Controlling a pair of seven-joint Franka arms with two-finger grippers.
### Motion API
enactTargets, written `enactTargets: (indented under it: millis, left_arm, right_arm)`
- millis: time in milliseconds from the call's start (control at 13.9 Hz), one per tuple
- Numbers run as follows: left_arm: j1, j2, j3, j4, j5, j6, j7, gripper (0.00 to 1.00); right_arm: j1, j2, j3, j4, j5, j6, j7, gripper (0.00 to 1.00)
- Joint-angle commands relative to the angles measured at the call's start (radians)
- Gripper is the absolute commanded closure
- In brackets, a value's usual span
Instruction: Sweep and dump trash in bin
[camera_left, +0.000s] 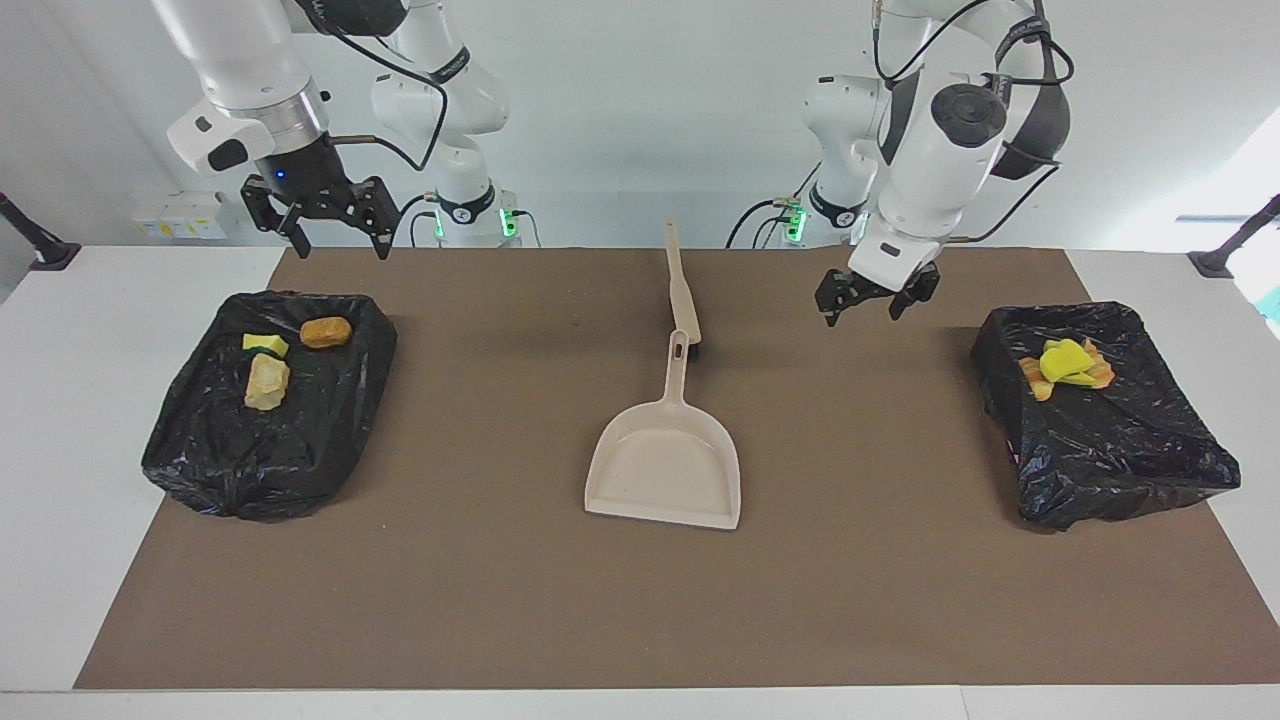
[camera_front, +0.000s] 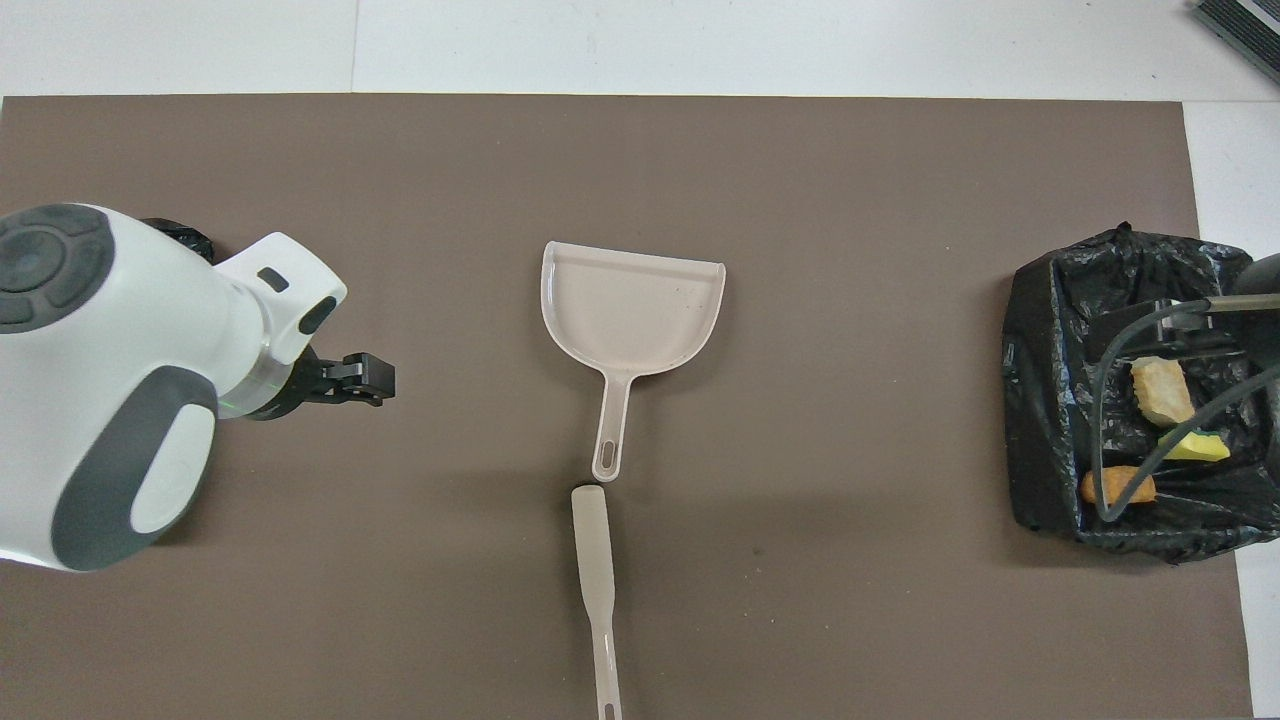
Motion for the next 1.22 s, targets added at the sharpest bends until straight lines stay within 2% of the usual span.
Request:
enactTargets:
  millis: [0, 288, 432, 720, 1151]
  left_arm:
    - [0.074, -0.037, -0.01, -0.026, -0.019, -0.046, 0.116, 0.0]
    - [0.214, -0.043, -0.01, -0.02, -0.019, -0.095, 0.354, 0.0]
    - [0.219, -0.041, -0.008, 0.018, -0.009, -0.11, 0.352, 0.0]
    - [0.223, -0.043, 0.004, 0.216, -0.003, -0.285, 0.338, 0.0]
    - [0.228, -0.083, 0.033, 0.305, -0.008, -0.345, 0.338, 0.0]
  right_arm:
    - [-0.014, -0.021, 0.009, -0.02, 0.018, -0.004, 0.019, 0.0]
    - [-0.014, -0.021, 0.009, -0.02, 0.018, -0.004, 0.019, 0.0]
    - [-0.014, -0.021, 0.008, -0.02, 0.018, -0.004, 0.019, 0.0]
    - [-0.014, -0.021, 0.008, -0.02, 0.018, -0.004, 0.019, 0.0]
    - [-0.016, -0.021, -0.001, -0.02, 0.017, -0.004, 0.02, 0.0]
